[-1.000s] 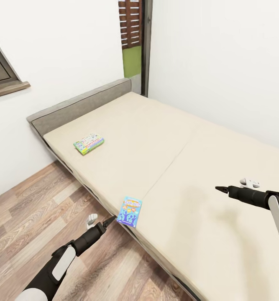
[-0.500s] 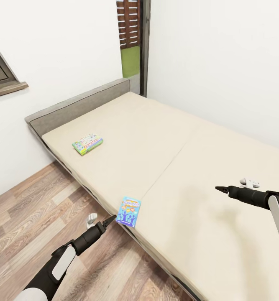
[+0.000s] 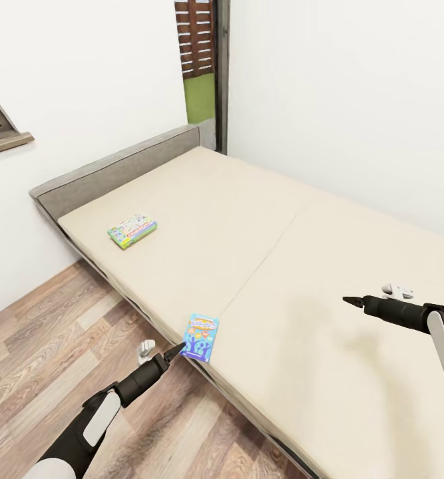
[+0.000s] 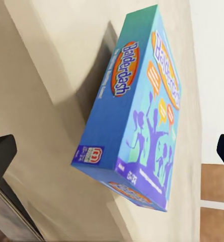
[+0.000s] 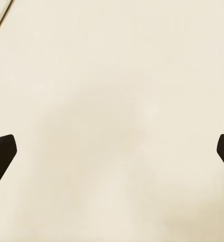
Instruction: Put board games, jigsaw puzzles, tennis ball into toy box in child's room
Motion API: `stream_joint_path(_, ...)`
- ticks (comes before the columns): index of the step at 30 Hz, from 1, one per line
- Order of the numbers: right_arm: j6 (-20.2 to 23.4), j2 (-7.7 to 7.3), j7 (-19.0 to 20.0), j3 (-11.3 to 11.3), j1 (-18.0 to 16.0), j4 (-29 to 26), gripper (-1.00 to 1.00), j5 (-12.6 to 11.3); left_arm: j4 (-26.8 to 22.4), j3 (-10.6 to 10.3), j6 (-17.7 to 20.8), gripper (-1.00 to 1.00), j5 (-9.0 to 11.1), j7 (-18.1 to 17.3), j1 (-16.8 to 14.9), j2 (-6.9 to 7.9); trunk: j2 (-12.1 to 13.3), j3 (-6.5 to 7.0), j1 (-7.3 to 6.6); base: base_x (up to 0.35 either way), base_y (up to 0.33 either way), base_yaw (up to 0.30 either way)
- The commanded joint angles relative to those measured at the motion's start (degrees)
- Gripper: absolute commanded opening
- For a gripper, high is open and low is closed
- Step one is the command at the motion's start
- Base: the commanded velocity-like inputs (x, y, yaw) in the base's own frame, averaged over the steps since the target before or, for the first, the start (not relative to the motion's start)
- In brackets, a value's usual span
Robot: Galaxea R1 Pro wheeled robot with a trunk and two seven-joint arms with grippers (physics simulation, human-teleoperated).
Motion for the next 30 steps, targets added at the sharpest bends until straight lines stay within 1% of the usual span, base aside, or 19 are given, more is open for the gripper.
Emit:
stream_joint_path(1, 0.31, 0.01, 0.21, -0.08, -0.04, -0.02, 1.0, 0.02, 0.0, -0.1, 0.53, 1.0, 0.6, -0.04, -0.02, 0.03, -0.02, -0.04, 0.0, 0.0, 0.0, -0.027)
stream_joint_path(14, 0.31, 0.06, 0.21, -0.03, -0.04, -0.02, 1.0, -0.03, 1.77, -0.06, 0.79, 1.0, 0.65, 0.15, -0.05, -0.1, -0.02, -0.04, 0.0, 0.0, 0.0, -0.011)
stream_joint_path(30, 0.32, 0.09, 0.21, -0.02, -0.04, -0.1, 1.0, -0.07, 2.18, -0.05, 0.93, 1.0, 0.67, 0.22, -0.06, -0.33, -0.02, -0.04, 0.0, 0.0, 0.0, -0.017)
